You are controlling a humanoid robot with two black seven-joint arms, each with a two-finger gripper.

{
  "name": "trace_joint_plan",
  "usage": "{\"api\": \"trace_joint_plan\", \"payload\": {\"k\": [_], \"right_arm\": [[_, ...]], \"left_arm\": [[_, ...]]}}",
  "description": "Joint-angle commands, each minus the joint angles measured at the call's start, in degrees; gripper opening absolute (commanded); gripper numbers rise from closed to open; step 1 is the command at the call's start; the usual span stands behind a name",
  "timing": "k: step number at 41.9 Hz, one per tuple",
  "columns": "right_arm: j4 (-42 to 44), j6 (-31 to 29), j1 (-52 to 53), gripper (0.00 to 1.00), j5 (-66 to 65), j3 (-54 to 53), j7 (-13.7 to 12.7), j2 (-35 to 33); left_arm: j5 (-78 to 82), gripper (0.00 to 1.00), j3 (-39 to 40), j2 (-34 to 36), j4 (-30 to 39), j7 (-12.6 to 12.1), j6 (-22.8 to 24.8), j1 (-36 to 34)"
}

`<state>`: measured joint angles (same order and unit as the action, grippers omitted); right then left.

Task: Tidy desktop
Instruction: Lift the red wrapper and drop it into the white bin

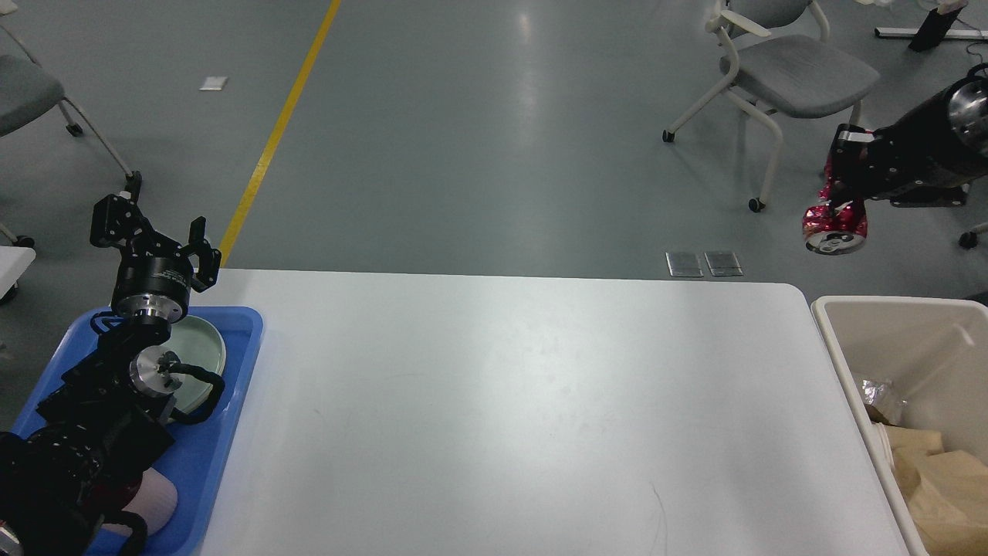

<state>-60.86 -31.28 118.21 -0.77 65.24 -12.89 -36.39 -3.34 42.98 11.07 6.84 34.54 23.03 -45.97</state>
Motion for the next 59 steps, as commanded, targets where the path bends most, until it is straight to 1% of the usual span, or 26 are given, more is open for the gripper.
{"api": "trace_joint_plan", "payload": {"k": [1, 4, 7, 8, 9, 12, 13, 14, 16, 17, 18, 19, 26, 32, 36, 38, 39, 46, 49, 52, 53, 55, 56, 57, 58, 59], "right_arm": [[9.7, 6.7, -10.6, 0.0, 0.7, 0.7, 0.0, -3.9], [15.7, 9.4, -18.6, 0.0, 0.9, -0.7, 0.0, -6.5], [20.9, 11.8, -27.3, 0.0, 1.3, -4.3, 0.1, -7.8], [23.8, 13.8, -33.3, 0.08, 1.3, -7.6, 0.1, -8.1], [25.2, 14.7, -36.4, 0.18, 1.2, -9.3, 0.1, -8.2], [29.0, 18.0, -45.2, 0.53, 1.2, -14.3, 0.2, -8.3], [30.3, 19.2, -47.6, 0.63, 1.2, -15.8, 0.2, -8.2], [31.6, 20.5, -49.9, 0.71, 1.2, -17.4, 0.2, -7.8], [33.9, 22.3, -53.9, 0.86, 1.2, -20.0, 0.2, -7.4], [34.8, 23.2, -55.6, 0.91, 1.2, -20.9, 0.2, -7.0], [35.7, 23.8, -57.2, 0.96, 1.2, -21.7, 0.2, -6.5], [36.4, 24.2, -58.5, 0.98, 1.2, -22.3, 0.2, -5.9], [38.3, 24.6, -65.2, 1.0, 1.2, -23.4, 0.2, -2.6], [38.0, 24.4, -65.7, 1.0, 1.3, -24.1, 0.2, -1.3], [38.5, 25.3, -65.0, 1.0, 1.4, -27.7, 0.2, -1.1], [39.4, 26.3, -63.3, 1.0, 1.4, -33.8, 0.9, -1.1], [39.8, 26.4, -61.1, 1.0, 1.5, -41.3, 1.0, -1.2], [39.2, 26.3, -60.8, 1.0, 1.5, -75.0, 1.0, -0.8], [39.1, 26.1, -61.3, 1.0, 1.4, -86.0, 1.1, 0.6], [38.2, 26.1, -61.2, 1.0, 1.4, -95.0, 1.3, 3.4], [37.5, 26.1, -61.3, 1.0, 1.4, -97.8, 1.8, 4.4], [35.9, 26.1, -61.7, 1.0, 1.4, -103.4, 3.7, 6.2], [34.6, 26.1, -62.6, 1.0, 1.4, -108.2, 6.8, 7.6], [34.2, 26.1, -63.3, 1.0, 1.4, -110.1, 8.7, 8.3], [33.7, 26.1, -64.8, 1.0, 1.4, -113.4, 13.4, 10.1], [33.4, 26.0, -65.8, 1.0, 1.4, -114.6, 16.6, 11.2]], "left_arm": [[0.0, 0.97, 0.0, 0.0, 0.0, 0.0, 0.0, 0.0], [0.0, 0.97, 0.0, 0.0, 0.0, 0.0, 0.0, 0.0], [0.0, 0.97, 0.0, 0.0, 0.0, 0.0, 0.0, 0.0], [0.0, 0.97, 0.0, 0.0, 0.0, 0.0, 0.0, 0.0], [0.0, 0.97, 0.0, 0.0, 0.0, 0.0, 0.0, 0.0], [0.0, 0.97, 0.0, 0.0, 0.0, 0.0, 0.0, 0.0], [0.0, 0.97, 0.0, 0.0, 0.0, 0.0, 0.0, 0.0], [0.0, 0.97, 0.0, 0.0, 0.0, 0.0, 0.0, 0.0], [0.0, 0.97, 0.0, 0.0, 0.0, 0.0, 0.0, 0.0], [0.0, 0.97, 0.0, 0.0, 0.0, 0.0, 0.0, 0.0], [0.0, 0.97, 0.0, 0.0, 0.0, 0.0, 0.0, 0.0], [0.0, 0.97, 0.0, 0.0, -0.1, 0.0, 0.0, 0.0], [0.0, 0.97, 0.0, 0.0, 0.0, 0.0, 0.0, 0.0], [0.0, 0.97, 0.0, 0.0, 0.0, 0.1, 0.0, 0.0], [0.0, 0.97, 0.0, 0.0, 0.0, 0.0, 0.0, 0.0], [0.0, 0.97, 0.0, 0.0, 0.0, 0.0, 0.0, 0.0], [0.0, 0.97, 0.0, 0.0, 0.0, 0.0, 0.0, 0.0], [0.0, 0.97, 0.0, 0.0, 0.0, 0.0, 0.0, 0.0], [0.0, 0.97, 0.0, 0.0, 0.0, 0.0, 0.0, 0.0], [0.0, 0.97, 0.0, 0.0, -0.1, 0.0, 0.0, 0.0], [0.0, 0.97, 0.0, 0.0, -0.1, 0.0, 0.0, 0.0], [0.0, 0.97, 0.0, 0.0, -0.1, 0.0, 0.0, 0.0], [0.0, 0.97, 0.0, 0.0, 0.0, 0.0, 0.0, 0.0], [0.0, 0.97, 0.0, 0.0, -0.1, 0.0, 0.0, 0.0], [0.0, 0.97, 0.0, 0.0, 0.0, 0.0, 0.0, 0.0], [0.0, 0.97, 0.0, 0.0, 0.0, 0.0, 0.0, 0.0]]}}
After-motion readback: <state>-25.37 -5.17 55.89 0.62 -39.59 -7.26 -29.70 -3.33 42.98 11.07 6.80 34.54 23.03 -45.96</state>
